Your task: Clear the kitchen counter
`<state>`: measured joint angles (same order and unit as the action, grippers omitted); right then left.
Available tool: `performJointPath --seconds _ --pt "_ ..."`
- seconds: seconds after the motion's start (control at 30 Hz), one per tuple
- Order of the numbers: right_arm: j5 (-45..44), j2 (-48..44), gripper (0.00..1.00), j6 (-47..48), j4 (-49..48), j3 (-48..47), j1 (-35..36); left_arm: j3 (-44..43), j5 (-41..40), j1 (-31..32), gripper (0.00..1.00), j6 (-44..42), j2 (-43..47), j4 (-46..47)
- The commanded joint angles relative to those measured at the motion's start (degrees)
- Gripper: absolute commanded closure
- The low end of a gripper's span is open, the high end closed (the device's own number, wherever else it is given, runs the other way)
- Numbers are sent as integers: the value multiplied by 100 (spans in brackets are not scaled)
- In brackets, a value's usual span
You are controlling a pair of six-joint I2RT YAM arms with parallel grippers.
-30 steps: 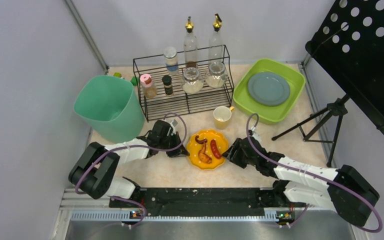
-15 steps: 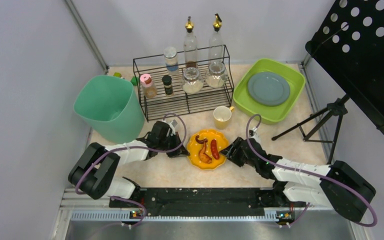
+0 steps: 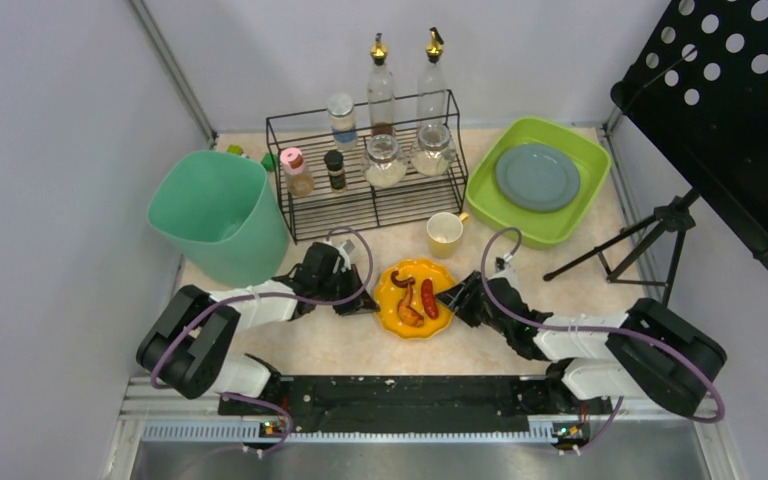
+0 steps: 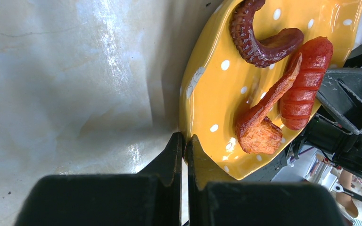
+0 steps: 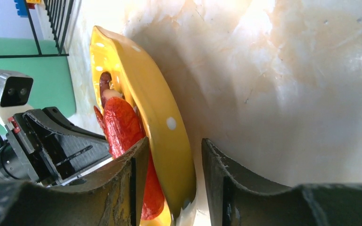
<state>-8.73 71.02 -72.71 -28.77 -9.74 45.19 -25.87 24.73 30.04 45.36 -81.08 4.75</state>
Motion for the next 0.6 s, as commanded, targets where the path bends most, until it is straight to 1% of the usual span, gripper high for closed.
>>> performJointPath --seconds 0.0,0.2,0.33,0.47,0.53,0.57 --pt "41 530 56 82 -406 186 -60 403 -936 58 100 -263 -453 -806" --pt "273 1023 62 78 -1260 350 -52 390 -935 60 100 -269 -473 -806" --pt "383 1372 70 51 -1771 463 -54 368 -918 58 100 -274 -510 -809" --pt "447 1667 81 5 -2234 571 -54 369 -886 55 100 -277 -523 -814" --pt "451 1810 88 -20 -2372 602 -54 399 -879 59 100 -273 -486 -780" --pt "458 1859 93 -30 -2429 604 -50 410 -886 60 100 -273 -461 -775"
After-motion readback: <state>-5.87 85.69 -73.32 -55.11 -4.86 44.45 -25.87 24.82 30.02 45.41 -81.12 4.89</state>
